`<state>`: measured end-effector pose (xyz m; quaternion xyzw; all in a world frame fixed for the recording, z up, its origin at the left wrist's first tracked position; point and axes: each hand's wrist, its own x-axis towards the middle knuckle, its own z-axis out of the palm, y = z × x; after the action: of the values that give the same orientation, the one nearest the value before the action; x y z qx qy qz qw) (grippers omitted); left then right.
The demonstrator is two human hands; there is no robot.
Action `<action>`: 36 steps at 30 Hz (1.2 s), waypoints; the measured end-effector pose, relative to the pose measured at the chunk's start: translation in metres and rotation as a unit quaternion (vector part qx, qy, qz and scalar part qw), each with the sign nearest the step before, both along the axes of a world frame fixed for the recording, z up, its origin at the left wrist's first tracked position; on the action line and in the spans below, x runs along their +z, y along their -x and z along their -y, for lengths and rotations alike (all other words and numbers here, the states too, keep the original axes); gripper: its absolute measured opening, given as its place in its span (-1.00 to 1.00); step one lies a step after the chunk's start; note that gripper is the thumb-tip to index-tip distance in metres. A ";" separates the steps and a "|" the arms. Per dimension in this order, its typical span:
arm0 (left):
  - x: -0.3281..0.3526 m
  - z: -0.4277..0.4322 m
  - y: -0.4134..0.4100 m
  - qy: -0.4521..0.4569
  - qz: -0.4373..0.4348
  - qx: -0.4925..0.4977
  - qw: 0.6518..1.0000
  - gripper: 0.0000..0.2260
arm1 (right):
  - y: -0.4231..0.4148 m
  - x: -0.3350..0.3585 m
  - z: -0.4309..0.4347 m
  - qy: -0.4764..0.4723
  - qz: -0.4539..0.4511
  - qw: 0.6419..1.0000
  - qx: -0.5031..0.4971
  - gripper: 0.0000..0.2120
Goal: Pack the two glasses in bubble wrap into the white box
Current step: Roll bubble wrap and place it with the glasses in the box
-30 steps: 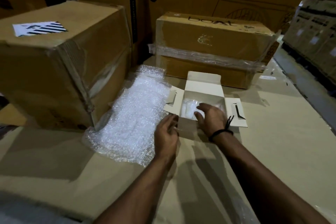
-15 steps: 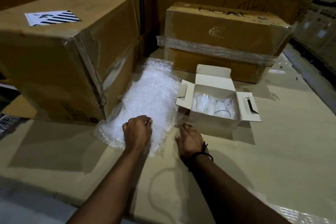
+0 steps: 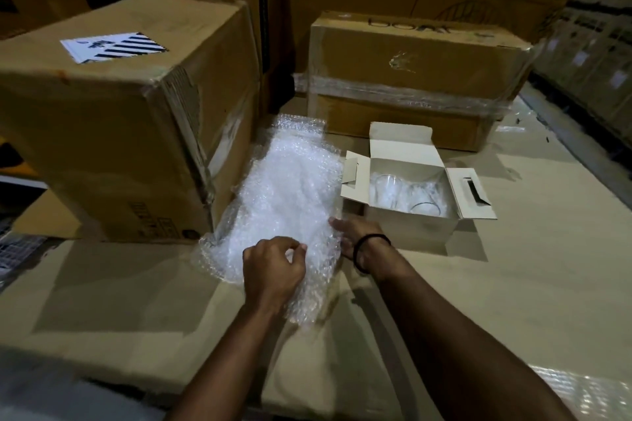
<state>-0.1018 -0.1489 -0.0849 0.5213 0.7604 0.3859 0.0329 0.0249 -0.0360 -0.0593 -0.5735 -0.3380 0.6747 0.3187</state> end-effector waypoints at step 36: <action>-0.020 -0.033 -0.224 0.197 -0.198 -0.380 0.882 -0.46 | -0.343 0.004 0.032 -0.490 0.410 0.748 -0.182 -0.82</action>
<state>0.1226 -0.1155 -0.1052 0.8186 0.5549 0.0751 0.1276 0.3683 -0.0677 -0.0555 -0.6109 -0.6097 0.0458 0.5030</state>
